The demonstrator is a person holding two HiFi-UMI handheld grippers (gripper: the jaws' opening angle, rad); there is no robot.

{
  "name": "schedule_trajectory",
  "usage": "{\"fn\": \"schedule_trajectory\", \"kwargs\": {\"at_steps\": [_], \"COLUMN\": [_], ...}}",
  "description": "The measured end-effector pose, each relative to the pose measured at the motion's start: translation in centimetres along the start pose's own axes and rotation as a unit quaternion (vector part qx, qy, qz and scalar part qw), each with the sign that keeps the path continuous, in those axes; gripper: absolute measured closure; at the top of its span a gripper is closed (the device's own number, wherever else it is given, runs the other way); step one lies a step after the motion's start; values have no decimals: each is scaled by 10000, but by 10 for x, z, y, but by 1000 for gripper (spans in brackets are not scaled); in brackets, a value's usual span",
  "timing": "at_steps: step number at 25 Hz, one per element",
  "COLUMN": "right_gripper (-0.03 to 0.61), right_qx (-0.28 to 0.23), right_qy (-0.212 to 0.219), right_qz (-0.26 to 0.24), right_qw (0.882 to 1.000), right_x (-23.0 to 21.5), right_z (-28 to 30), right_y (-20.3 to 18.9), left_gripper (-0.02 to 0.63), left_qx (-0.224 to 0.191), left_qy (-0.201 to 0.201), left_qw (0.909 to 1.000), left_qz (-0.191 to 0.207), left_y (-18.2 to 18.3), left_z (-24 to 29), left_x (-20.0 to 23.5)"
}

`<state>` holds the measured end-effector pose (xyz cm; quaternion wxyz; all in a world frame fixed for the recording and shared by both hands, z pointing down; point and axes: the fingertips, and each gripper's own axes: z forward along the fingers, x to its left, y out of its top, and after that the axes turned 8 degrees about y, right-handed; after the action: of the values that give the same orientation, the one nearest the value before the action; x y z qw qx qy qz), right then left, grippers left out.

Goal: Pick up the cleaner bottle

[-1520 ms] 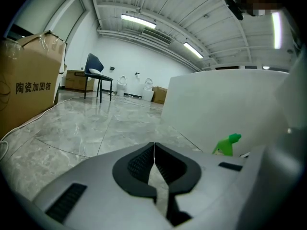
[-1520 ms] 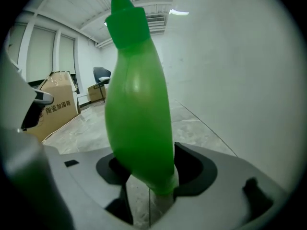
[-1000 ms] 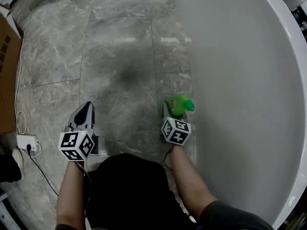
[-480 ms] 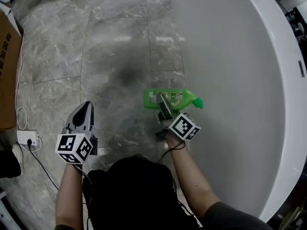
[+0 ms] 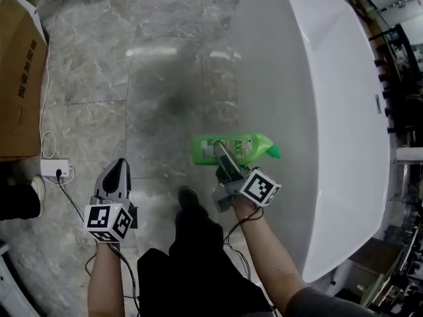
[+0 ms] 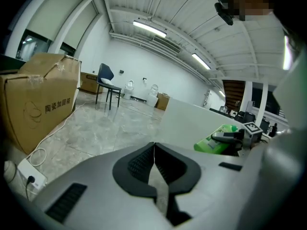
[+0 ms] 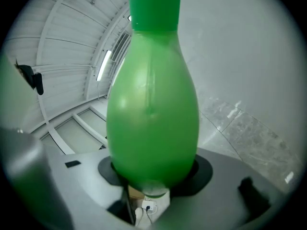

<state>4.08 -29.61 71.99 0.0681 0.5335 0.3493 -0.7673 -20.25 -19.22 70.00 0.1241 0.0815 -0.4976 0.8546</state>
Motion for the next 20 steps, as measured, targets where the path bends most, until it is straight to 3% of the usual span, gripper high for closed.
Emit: {"fn": "schedule_trajectory", "kwargs": {"at_steps": [7, 11, 16, 20], "right_gripper": [377, 377, 377, 377], "right_qx": [180, 229, 118, 148], "right_qy": [313, 460, 570, 351], "right_qz": [147, 263, 280, 477], "right_qw": [9992, 9983, 9979, 9981], "right_x": [181, 270, 354, 386], "right_z": [-60, -98, -150, -198], "right_y": [0, -16, -48, -76], "left_gripper": [598, 598, 598, 598], "left_qx": [37, -199, -354, -354], "left_qy": [-9, 44, -206, -301], "left_qw": [10000, 9997, 9992, 9989], "left_qz": [-45, -130, -12, 13], "left_y": [97, 145, 165, 163], "left_z": [-148, -240, -342, -398], "left_x": [-20, -30, -43, -49]}}
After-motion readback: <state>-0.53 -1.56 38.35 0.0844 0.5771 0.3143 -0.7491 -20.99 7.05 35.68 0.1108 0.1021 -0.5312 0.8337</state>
